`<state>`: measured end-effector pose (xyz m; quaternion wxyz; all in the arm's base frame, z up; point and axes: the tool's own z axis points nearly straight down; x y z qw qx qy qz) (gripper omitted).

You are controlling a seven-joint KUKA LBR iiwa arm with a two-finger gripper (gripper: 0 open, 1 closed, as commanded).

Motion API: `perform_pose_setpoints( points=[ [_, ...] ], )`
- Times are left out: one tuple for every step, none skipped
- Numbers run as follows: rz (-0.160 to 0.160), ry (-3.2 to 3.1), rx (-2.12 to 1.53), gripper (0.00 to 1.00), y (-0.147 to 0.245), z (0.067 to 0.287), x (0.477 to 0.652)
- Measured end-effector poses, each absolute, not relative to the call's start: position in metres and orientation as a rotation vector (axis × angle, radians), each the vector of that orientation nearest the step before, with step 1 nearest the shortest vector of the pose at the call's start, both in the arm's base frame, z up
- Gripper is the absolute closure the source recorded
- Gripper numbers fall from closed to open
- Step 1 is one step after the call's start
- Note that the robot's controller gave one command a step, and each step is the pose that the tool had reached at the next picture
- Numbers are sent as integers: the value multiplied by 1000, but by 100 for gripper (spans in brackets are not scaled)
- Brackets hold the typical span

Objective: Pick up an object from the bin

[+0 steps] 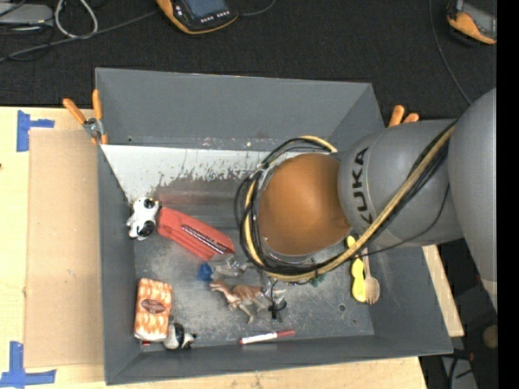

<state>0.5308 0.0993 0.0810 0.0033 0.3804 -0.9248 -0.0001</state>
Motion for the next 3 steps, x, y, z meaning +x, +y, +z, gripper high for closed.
perform_pose_setpoints(
  points=[
    [-6, -2893, 1195, 100, 118, 69, 527],
    [-6, -2893, 1193, 100, 118, 69, 527],
    [-8, -2888, 1188, 100, 118, 98, 525]
  ],
)
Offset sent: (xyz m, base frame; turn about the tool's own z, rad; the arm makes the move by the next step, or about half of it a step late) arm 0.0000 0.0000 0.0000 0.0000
